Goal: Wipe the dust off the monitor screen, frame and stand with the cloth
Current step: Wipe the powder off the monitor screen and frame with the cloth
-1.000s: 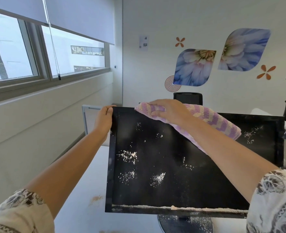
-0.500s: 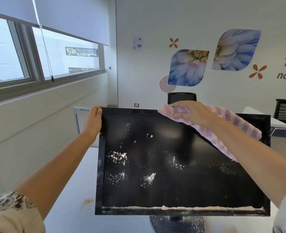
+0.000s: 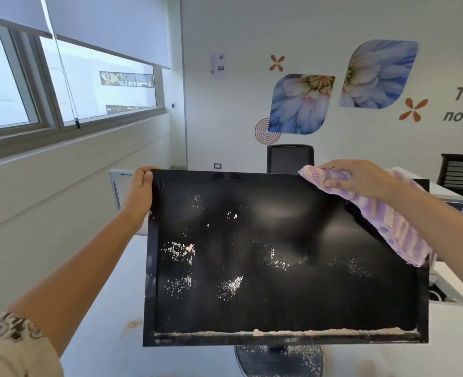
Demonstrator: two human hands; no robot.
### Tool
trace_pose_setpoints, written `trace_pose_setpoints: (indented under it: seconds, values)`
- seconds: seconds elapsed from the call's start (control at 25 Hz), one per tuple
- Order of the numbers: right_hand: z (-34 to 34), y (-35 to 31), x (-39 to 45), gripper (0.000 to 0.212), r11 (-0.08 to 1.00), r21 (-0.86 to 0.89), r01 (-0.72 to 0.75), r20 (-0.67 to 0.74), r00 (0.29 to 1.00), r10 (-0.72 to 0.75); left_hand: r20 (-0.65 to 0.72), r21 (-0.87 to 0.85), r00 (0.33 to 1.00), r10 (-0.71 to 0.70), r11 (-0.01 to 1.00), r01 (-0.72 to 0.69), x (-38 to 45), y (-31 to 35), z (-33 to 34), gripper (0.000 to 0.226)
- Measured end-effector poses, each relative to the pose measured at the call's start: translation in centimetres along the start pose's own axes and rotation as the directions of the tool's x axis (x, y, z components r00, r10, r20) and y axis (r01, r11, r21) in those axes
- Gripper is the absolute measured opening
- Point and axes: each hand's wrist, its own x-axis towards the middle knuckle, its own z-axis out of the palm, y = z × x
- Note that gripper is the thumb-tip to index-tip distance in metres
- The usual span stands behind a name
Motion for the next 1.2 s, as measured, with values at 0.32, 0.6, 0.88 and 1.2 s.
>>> trace_pose_setpoints:
  seconds: [0.32,0.6,0.88,1.2]
  values:
    - [-3.3,6.2,-1.5,0.037,0.995,-0.083,-0.049,0.000,0.999,0.049,-0.071,0.022,0.997,0.012,1.000,-0.011,-0.1,0.0,0.5,0.024]
    - [-5.3,9.7,-3.3,0.031,0.993,-0.025,-0.112,-0.067,0.992,0.110,-0.077,0.045,0.997,0.004,0.999,-0.001,0.0,-0.2,0.5,0.032]
    - [-6.8,13.2,-5.5,0.037,0.960,0.060,-0.272,-0.147,0.949,0.278,-0.096,0.011,0.995,-0.007,1.000,0.009,0.2,-0.7,0.6,0.033]
    - [-4.7,13.5,-7.1,0.039,0.934,0.232,-0.273,-0.325,0.883,0.339,-0.130,-0.024,0.990,-0.060,0.998,0.057,0.5,-1.0,0.7,0.023]
